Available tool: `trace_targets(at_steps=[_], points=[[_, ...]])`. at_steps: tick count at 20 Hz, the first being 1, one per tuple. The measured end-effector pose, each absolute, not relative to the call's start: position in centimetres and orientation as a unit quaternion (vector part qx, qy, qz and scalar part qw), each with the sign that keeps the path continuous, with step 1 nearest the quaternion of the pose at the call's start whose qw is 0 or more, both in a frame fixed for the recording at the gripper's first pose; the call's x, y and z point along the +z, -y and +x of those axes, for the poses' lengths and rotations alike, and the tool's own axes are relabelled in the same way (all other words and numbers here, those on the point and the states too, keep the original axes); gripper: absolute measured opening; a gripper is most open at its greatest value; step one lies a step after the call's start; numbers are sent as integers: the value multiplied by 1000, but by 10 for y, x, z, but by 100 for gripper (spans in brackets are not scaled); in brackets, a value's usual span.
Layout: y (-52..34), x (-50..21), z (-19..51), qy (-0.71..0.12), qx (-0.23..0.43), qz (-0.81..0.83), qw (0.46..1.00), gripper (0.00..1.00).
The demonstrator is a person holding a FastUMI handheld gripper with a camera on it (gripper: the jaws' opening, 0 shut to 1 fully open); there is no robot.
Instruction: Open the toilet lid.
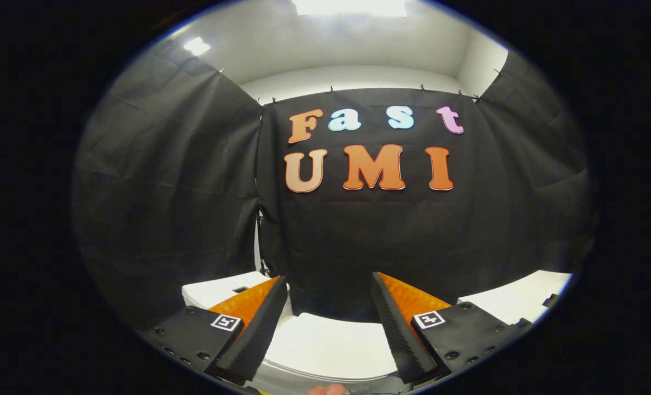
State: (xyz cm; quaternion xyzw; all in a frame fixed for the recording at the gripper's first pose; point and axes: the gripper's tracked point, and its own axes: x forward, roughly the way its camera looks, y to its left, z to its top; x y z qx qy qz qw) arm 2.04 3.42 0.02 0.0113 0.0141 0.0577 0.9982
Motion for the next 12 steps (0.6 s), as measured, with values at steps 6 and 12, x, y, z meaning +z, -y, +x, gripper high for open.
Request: trace_targets(at_steps=[6,12], points=[[37,-23,62,-10,13,161,987,99],[146,-109,71,-21,-85,321,943,98]])
